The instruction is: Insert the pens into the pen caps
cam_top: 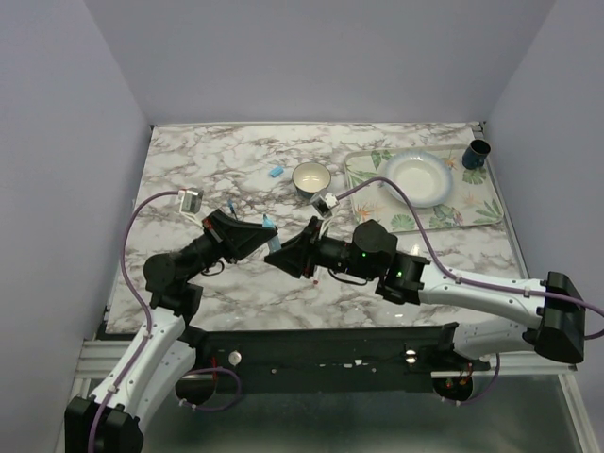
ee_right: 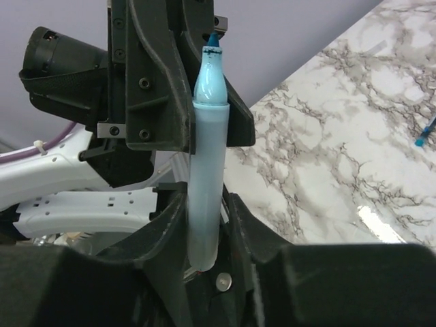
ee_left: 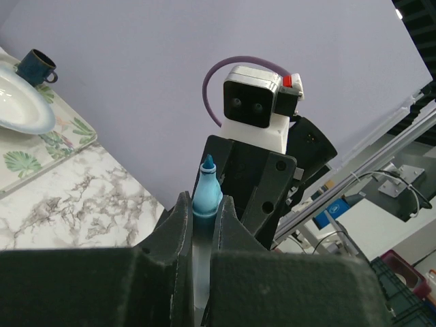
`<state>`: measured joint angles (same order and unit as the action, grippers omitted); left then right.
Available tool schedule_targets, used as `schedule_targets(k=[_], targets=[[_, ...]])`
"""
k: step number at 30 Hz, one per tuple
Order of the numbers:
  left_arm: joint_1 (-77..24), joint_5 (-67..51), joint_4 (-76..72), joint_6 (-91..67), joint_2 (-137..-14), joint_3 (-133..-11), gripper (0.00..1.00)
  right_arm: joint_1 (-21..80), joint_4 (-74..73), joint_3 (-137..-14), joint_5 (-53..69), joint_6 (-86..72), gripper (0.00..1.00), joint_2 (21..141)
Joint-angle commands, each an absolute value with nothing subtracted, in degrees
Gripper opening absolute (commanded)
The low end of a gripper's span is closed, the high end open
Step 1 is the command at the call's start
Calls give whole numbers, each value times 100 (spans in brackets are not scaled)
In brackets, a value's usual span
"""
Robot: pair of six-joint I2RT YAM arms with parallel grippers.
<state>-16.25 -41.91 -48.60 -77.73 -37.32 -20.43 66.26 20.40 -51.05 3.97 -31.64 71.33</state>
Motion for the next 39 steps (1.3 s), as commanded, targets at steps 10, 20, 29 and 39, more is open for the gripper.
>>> schedule_targets(k=[10, 20, 29, 39], targets=[[-1644, -4211, -3423, -7113, -3533, -2389, 60, 6583, 2068, -5028, 292, -3102, 1, 6909], [-1635, -3122, 752, -3888, -4454, -4146, 84, 6214, 178, -5203, -1765, -2593, 1, 5644], [-1635, -889, 3645, -425, -7740, -7932, 80, 6196, -509, -4764, -2197, -2417, 1, 4176], [-1635, -563, 3253, 1441, -10587, -9781, 72, 6196, -1292, -4658, -2355, -2391, 1, 3261]])
